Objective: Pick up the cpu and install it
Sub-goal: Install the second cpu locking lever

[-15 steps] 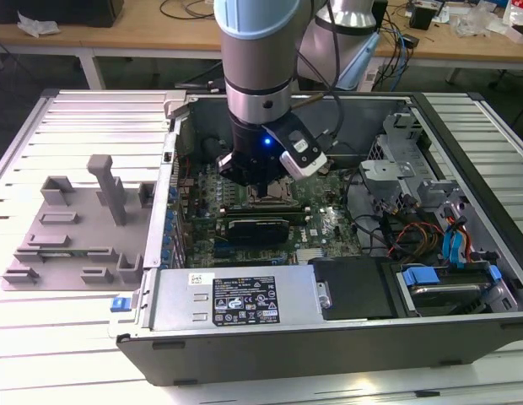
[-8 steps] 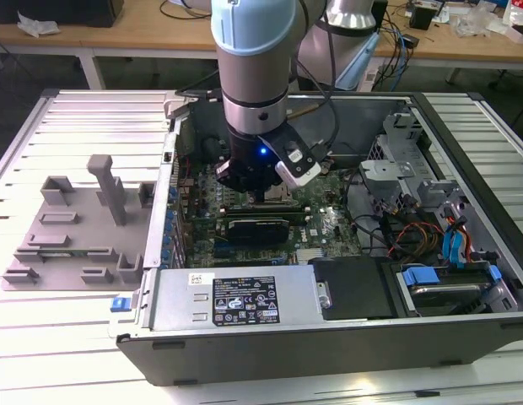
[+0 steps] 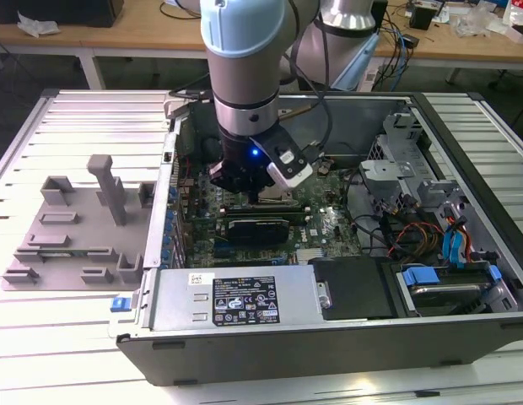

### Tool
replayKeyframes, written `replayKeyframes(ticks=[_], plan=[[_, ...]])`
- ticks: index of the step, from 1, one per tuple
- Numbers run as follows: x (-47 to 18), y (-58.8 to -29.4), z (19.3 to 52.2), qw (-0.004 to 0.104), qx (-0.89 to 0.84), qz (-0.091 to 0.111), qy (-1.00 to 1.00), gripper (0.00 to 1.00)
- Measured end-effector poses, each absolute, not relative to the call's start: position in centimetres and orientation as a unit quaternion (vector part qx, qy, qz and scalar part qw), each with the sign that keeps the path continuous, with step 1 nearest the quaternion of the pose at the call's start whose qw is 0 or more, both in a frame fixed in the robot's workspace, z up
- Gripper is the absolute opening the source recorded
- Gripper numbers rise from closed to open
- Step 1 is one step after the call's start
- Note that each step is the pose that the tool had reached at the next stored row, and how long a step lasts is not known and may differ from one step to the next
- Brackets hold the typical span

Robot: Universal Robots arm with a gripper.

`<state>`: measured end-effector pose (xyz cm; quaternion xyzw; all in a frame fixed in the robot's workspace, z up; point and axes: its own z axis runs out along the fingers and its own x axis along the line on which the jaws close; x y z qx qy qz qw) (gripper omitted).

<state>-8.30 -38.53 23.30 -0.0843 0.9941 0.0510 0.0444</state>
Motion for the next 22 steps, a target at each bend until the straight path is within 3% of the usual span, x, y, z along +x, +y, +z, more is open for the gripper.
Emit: replayKeyframes(ticks=[18, 22], plan=[[-9.5, -38.3, 20.5, 0.046, -0.074, 0.068, 0.994, 0.11], [-9.6, -38.0, 20.2, 0.048, -0.073, 0.084, 0.993, 0.11]])
